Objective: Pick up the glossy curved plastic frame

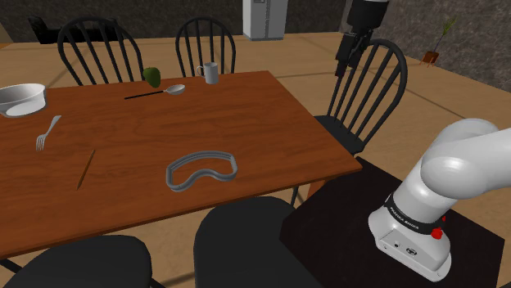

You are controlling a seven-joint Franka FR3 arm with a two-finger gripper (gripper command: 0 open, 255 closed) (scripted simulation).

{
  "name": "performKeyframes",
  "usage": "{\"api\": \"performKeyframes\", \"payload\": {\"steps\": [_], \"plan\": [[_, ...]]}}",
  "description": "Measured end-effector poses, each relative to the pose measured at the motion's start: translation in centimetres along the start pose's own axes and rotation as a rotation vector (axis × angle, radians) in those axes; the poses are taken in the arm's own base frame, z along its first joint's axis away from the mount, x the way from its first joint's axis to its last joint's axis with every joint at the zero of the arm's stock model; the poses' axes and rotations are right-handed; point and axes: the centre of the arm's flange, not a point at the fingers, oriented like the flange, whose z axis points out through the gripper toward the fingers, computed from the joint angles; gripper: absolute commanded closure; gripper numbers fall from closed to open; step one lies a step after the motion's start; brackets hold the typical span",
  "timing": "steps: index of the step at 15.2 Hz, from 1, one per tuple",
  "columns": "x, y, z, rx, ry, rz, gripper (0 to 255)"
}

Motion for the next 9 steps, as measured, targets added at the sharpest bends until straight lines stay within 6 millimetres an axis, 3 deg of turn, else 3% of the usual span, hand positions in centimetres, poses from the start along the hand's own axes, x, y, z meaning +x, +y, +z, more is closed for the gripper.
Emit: {"api": "performKeyframes", "payload": {"steps": [3, 9], "plan": [[0.7, -1.1, 0.7, 0.003, -0.002, -0.013, 0], [5.0, -5.8, 5.0, 0.019, -0.011, -0.073, 0]]}}
